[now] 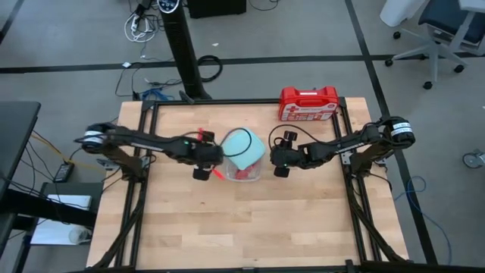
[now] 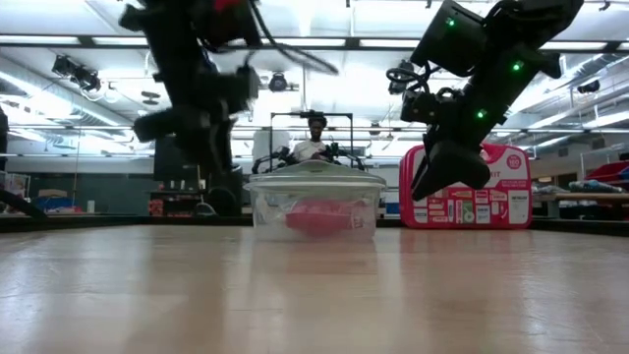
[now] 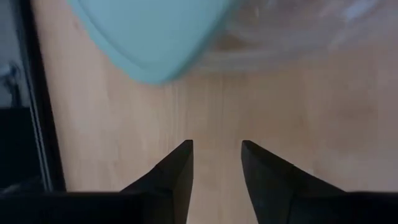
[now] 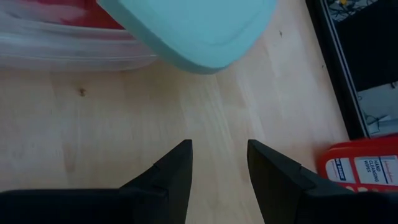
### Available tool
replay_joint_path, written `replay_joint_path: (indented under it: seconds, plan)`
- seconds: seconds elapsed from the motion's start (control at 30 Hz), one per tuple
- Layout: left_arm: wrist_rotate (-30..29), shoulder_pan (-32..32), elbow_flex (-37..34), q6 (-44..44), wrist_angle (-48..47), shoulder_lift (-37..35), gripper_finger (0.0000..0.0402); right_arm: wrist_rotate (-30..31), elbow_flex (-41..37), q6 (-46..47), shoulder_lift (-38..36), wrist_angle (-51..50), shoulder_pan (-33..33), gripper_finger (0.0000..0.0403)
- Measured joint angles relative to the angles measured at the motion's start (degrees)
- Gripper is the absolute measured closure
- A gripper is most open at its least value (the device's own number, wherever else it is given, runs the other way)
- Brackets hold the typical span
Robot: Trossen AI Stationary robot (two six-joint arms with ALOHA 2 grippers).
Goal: Roll bandage
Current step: Close the plastic container
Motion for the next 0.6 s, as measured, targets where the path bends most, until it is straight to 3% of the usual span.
replay_joint_path:
  seconds: [0.27,0.6]
  plan:
    - [-0.16,-0.10,-12.21,1.43,17.37,-11.28,0.0264,-0.11,0.00,0.01,0.00,0.76,0.08,0.0252]
    - [-12.42,-0.77,-23.90,10.49,39.11,-11.04,0.0265,-1.20,-0.06,0.32,0.00,0.98,-1.42,0.0252]
